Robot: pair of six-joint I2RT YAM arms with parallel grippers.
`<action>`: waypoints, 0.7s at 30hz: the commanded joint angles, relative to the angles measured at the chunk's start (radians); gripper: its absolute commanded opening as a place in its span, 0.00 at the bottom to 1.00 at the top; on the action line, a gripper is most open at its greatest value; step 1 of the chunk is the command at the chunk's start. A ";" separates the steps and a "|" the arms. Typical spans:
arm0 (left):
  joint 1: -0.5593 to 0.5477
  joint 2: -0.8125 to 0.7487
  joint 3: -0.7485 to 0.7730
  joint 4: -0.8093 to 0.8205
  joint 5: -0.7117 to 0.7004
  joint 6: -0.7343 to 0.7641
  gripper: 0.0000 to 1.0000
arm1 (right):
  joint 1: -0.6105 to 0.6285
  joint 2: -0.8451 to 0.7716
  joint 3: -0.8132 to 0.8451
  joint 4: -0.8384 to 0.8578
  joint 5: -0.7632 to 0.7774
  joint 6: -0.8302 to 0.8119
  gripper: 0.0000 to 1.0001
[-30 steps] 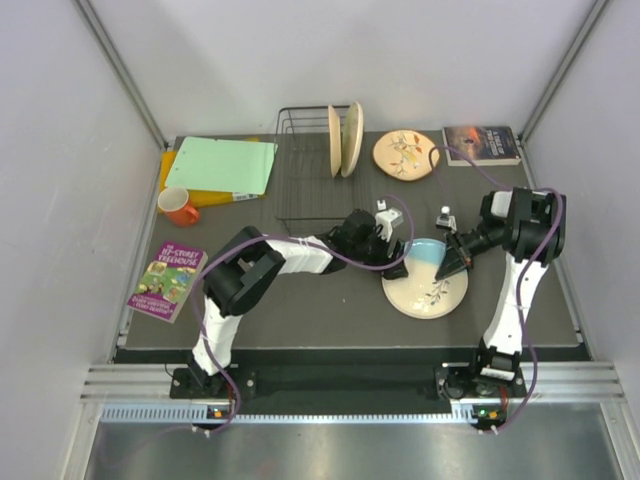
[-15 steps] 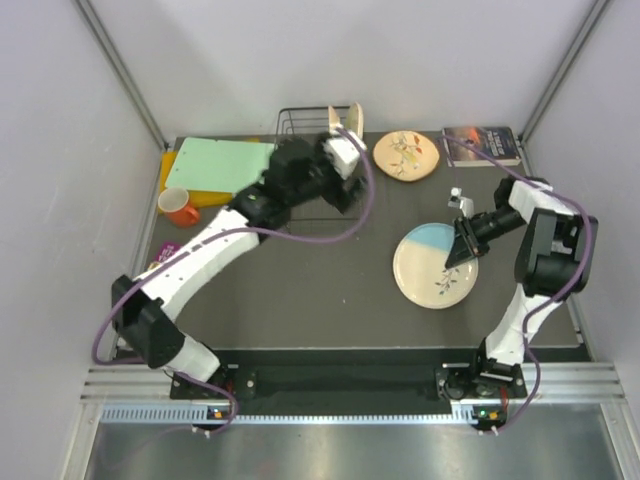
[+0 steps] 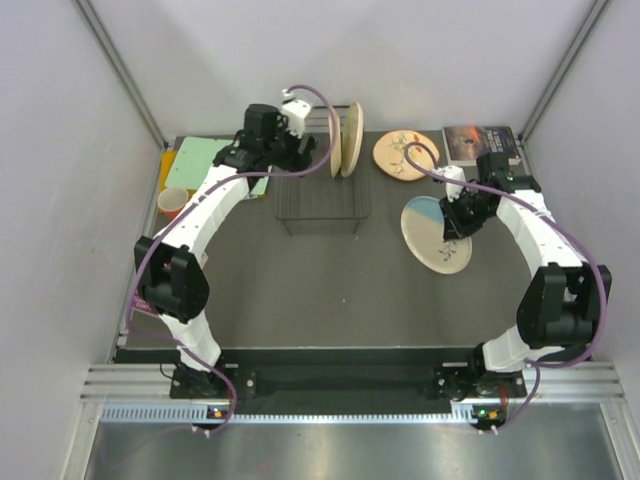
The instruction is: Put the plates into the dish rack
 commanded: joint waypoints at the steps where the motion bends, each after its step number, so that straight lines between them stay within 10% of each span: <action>1: 0.144 -0.027 -0.010 0.054 -0.053 -0.146 0.86 | 0.026 -0.018 0.051 0.153 0.146 0.020 0.00; 9: 0.211 0.054 -0.007 0.057 -0.029 -0.167 0.77 | 0.077 -0.005 0.121 0.129 0.145 0.042 0.00; 12: 0.259 0.115 0.013 0.080 0.000 -0.219 0.56 | 0.077 0.006 0.259 0.106 0.123 0.053 0.00; 15: 0.297 0.189 0.065 0.103 0.025 -0.270 0.03 | 0.081 0.032 0.389 0.081 0.115 0.047 0.00; 21: 0.314 0.299 0.155 0.111 0.042 -0.249 0.00 | 0.124 0.093 0.606 0.096 0.210 0.121 0.00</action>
